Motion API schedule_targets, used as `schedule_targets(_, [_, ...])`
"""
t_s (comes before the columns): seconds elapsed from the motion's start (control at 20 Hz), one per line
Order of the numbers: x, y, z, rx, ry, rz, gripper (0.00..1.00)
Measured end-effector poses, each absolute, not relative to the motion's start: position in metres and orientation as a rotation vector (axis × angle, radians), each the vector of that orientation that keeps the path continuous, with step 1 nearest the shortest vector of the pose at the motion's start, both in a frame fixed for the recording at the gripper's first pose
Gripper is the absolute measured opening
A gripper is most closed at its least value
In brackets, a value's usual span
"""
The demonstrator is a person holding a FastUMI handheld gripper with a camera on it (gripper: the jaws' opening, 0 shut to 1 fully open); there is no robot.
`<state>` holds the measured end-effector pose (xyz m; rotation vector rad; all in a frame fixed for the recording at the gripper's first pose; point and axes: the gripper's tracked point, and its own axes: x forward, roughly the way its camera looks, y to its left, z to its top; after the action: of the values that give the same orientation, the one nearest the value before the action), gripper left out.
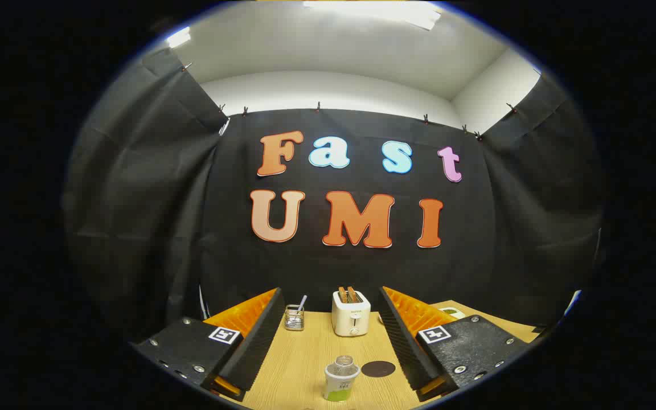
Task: Take the bottle from table, then pour the juice into the cup, finally place the bottle on the coaster
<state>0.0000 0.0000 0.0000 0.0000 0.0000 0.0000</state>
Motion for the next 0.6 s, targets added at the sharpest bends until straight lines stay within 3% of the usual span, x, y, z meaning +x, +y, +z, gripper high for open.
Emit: schedule_targets(0.6, [0.0022,-0.0006,-0.002,-0.008,0.005,0.001,0.98])
